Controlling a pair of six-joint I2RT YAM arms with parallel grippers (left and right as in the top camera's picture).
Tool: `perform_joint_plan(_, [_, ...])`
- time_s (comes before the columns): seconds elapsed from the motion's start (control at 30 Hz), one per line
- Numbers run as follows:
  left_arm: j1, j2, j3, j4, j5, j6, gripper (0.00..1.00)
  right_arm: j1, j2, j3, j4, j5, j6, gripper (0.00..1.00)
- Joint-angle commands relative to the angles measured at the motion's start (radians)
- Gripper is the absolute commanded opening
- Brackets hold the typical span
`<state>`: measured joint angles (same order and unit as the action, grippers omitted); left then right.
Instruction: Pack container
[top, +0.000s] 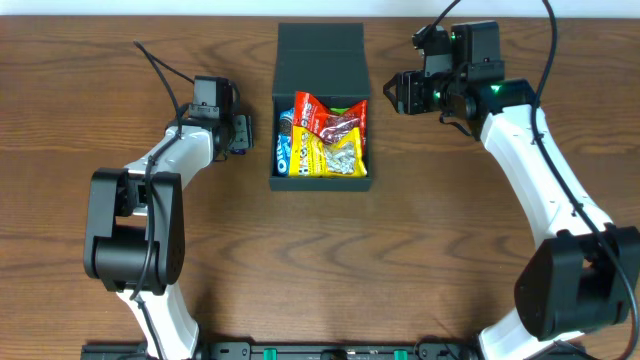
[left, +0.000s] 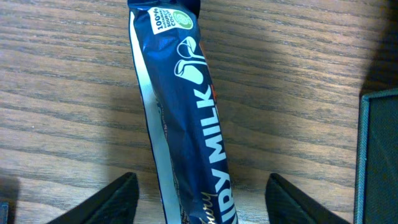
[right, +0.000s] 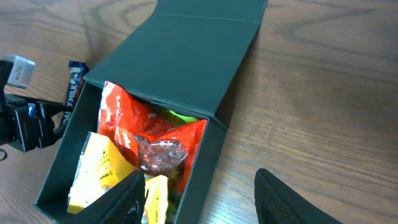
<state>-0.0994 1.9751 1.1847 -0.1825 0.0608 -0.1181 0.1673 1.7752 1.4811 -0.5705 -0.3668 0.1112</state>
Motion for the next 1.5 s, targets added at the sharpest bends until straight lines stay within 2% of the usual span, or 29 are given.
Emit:
perform_joint_plan(0.0, [0.000, 0.016, 0.019, -0.004, -0.019, -0.010, 0.63, -0.009, -0.018, 0.011, 0.002, -0.008, 0.000, 0.56])
perform_joint_plan(0.43, [0.000, 0.033, 0.019, -0.020, -0.012, -0.018, 0.59, -0.009, -0.018, 0.011, -0.004, -0.007, 0.000, 0.58])
perform_joint_plan(0.77, [0.000, 0.033, 0.019, -0.026, -0.013, -0.018, 0.36, -0.009, -0.018, 0.011, -0.005, -0.007, 0.000, 0.57])
perform_joint_plan(0.9, [0.001, 0.022, 0.019, -0.026, -0.015, -0.017, 0.22, -0.012, -0.018, 0.011, -0.004, 0.004, 0.000, 0.58])
perform_joint_plan(1.17, [0.000, -0.038, 0.050, -0.029, -0.044, -0.003, 0.11, -0.059, -0.018, 0.011, -0.005, 0.003, 0.000, 0.83])
perform_joint_plan(1.2, [0.000, -0.058, 0.055, -0.031, -0.043, 0.010, 0.10, -0.070, -0.018, 0.011, -0.006, 0.003, 0.000, 0.94])
perform_joint_plan(1.23, [0.000, -0.078, 0.057, -0.031, -0.043, 0.010, 0.09, -0.080, -0.018, 0.011, -0.006, 0.003, 0.000, 0.99])
perform_joint_plan(1.47, [-0.024, -0.192, 0.057, -0.051, -0.041, 0.009, 0.06, -0.117, -0.018, 0.011, -0.005, 0.003, 0.000, 0.99])
